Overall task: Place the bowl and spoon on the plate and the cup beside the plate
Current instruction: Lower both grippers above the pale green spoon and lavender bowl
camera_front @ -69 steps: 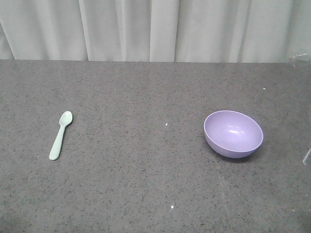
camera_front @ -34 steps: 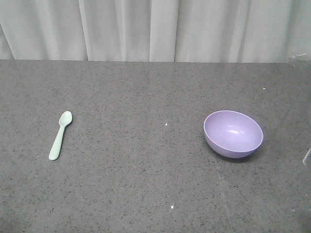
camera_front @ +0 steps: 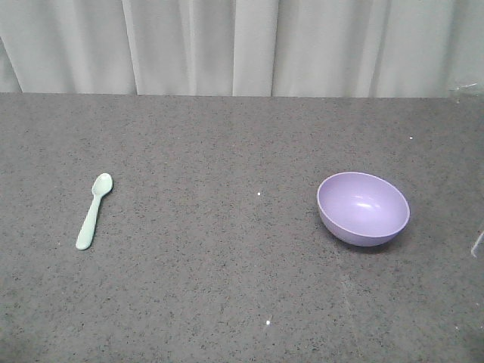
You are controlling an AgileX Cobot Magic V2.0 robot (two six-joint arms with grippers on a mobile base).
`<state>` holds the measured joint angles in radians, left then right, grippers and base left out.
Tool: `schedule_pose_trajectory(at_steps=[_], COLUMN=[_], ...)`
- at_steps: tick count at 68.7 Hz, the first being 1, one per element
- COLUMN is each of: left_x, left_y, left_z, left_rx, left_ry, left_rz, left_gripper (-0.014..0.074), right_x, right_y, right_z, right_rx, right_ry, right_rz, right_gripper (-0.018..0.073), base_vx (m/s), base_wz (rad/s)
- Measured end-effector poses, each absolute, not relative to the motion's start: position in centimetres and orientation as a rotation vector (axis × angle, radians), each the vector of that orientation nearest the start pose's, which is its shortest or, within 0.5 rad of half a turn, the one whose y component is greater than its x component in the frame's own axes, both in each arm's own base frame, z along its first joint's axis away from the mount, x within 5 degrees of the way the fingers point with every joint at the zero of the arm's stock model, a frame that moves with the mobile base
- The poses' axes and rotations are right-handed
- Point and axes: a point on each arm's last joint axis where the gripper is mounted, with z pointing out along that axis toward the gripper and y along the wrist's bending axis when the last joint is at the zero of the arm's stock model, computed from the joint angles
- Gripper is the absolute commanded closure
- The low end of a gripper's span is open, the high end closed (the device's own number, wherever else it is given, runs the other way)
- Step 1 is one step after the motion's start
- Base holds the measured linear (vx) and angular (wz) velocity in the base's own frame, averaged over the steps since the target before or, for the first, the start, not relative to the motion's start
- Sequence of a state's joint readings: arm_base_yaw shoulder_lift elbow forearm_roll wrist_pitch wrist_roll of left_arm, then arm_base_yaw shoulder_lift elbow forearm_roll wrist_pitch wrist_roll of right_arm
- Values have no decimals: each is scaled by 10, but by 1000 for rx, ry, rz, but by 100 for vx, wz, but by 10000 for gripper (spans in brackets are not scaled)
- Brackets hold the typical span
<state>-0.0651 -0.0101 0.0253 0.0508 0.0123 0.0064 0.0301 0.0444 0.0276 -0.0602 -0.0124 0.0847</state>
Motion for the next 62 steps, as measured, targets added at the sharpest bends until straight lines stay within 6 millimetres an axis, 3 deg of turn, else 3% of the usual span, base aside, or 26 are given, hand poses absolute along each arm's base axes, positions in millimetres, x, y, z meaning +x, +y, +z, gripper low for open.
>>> schedule_pose_trajectory(at_steps=[34,48,62], left_x=[55,52,71], left_y=[-4,-3,-3], left_z=[213,264,327], left_rx=[65,46,43], left_ry=[1475,1498,1634], left_rz=[-34,-45,-37], left_gripper=[603,603,603], right_x=[60,62,78], right_y=[2,1,0], right_z=[208,257,301], right_rx=[0,9,21], right_ry=[1553,1644,1828], right_rz=[45,35,23], right_gripper=[565,565,565], base_vx=[0,0,0], base_wz=[0,0,0])
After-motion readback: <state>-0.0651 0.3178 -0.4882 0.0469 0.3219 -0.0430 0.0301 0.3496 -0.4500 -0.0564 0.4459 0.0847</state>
